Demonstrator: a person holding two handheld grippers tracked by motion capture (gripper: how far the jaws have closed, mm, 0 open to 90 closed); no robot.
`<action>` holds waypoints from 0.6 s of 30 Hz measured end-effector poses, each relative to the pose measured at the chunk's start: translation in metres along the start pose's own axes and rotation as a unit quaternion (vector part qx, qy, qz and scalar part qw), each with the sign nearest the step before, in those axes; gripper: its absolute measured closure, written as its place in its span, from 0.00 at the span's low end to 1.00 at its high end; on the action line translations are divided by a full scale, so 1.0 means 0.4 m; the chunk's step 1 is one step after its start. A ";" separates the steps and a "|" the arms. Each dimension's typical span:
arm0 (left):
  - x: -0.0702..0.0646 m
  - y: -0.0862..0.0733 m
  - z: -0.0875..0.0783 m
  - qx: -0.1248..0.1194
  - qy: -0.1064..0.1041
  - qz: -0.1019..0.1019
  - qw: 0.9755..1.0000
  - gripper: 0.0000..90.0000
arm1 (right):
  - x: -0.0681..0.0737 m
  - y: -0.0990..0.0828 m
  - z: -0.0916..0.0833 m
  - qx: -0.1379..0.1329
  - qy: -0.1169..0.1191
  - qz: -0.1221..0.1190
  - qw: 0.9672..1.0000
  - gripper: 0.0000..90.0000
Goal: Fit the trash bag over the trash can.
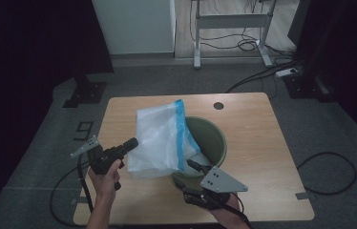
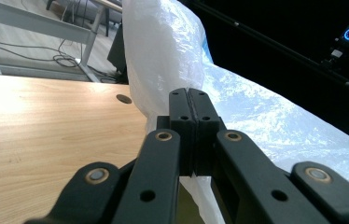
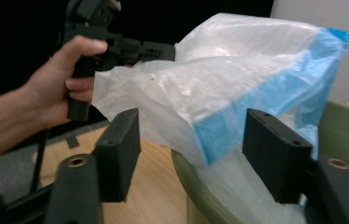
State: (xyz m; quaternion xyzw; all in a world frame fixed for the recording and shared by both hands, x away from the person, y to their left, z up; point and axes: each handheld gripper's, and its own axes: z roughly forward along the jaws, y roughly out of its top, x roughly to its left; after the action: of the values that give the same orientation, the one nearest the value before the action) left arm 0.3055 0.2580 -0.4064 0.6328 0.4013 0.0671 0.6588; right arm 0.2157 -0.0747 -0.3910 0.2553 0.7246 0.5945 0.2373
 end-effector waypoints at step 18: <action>-0.057 0.016 0.079 0.025 -0.027 0.025 0.999 0.98 | -0.043 0.044 -0.022 -0.053 -0.113 -0.009 0.992 0.99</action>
State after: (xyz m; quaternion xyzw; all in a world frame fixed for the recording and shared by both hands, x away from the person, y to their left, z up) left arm 0.3125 0.2212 -0.3944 0.6605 0.3689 0.0570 0.6515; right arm 0.2247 -0.0895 -0.3715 0.3012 0.6628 0.5971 0.3366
